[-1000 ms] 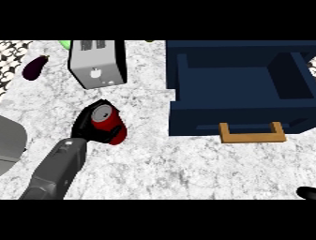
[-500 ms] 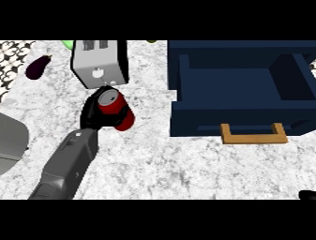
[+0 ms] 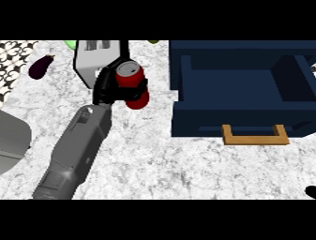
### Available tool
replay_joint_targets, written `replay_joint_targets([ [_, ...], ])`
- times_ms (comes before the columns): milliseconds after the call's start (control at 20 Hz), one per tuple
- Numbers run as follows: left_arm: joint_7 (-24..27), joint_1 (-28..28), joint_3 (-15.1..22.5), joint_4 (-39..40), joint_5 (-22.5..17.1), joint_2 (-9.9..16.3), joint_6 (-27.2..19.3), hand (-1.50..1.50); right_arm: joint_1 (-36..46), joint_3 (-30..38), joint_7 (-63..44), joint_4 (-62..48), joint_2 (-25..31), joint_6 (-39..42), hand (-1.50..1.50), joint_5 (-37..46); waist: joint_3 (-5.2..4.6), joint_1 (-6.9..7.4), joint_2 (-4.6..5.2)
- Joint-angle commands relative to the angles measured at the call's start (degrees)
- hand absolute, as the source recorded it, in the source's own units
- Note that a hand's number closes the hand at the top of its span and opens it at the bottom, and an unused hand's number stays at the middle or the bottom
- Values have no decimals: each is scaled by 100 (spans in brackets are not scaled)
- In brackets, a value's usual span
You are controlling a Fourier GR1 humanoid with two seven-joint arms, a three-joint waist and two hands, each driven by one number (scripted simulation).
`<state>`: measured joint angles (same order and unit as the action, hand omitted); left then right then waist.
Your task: Pick up the can, place it into the drawer and close the drawer
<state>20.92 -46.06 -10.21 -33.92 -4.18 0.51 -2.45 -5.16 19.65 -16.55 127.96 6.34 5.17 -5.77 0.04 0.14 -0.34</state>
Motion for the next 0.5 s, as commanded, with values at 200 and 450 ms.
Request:
replay_joint_targets([
  [200,-1921,-663,922,-1539,-575,-50,-652,150,139,-136,-19,-142,-71,-80,-150,161,0,-4,-2],
  [450,-2494,-1305,1118,-1792,-563,-50,-1321,150,45,-307,7,150,-201,-124,-150,339,-2,-60,28],
])
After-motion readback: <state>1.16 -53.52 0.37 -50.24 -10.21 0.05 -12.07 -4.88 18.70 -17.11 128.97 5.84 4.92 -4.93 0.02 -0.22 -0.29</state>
